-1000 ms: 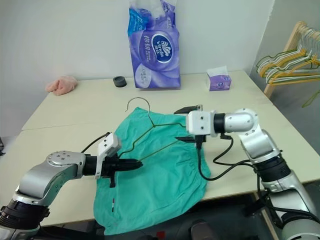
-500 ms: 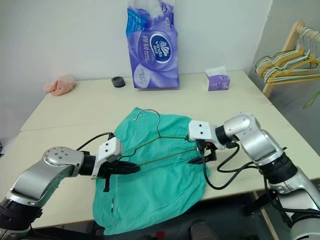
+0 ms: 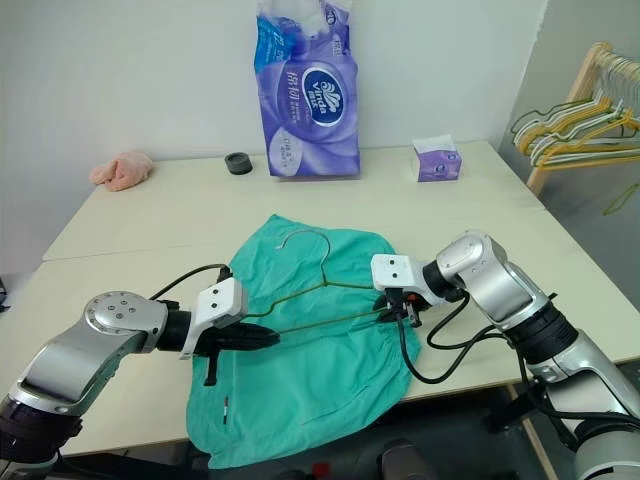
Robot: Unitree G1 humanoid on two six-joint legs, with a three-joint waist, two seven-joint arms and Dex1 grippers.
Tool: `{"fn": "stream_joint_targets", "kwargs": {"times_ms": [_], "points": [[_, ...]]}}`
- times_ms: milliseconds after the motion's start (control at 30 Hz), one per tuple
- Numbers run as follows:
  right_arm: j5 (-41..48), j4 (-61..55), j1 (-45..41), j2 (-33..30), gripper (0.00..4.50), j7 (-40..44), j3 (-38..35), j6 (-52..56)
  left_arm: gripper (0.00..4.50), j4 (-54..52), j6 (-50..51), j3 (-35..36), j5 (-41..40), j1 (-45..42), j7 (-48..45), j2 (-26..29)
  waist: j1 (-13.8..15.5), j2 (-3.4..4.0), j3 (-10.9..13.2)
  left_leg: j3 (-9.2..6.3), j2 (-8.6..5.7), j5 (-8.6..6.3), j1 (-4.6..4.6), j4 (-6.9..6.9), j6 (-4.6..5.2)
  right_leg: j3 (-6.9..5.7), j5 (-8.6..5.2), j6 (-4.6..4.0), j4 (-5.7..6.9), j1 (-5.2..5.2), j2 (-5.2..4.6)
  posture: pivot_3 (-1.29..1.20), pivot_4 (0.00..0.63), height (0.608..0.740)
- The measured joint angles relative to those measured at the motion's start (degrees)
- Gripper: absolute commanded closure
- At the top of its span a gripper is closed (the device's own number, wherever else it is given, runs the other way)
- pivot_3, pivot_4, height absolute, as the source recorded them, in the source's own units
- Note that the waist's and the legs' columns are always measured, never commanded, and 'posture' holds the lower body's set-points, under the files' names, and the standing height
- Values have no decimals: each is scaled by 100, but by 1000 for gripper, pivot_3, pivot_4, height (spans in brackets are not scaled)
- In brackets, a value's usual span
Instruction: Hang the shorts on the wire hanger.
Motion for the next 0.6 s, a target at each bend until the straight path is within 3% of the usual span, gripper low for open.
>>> {"fn": "stream_joint_targets", "kwargs": {"times_ms": [300, 567, 600], "points": [[-13, -50, 12, 23, 4478, 9, -1, 193, 4500, -5, -10, 0, 60, -1, -24, -19, -1, 0, -1, 0, 0, 0, 0, 1, 0, 0, 0, 0, 0, 0, 0, -212, 26, 740], [79, -119, 230, -139, 4500, -102, -220, 399, 2358, 353, -80, 523, -184, -70, 461, -593, 1, -2, -2, -3, 0, 0, -3, 5, 0, -3, 0, 0, 0, 1, -2, -227, 30, 740], [128, -146, 254, -190, 4500, -110, -295, 447, 2358, 412, -64, 637, -244, -70, 553, -671, 0, -2, -2, -3, 0, 0, -3, 5, 0, -3, 1, 1, 0, 1, -2, -228, 31, 740]]}}
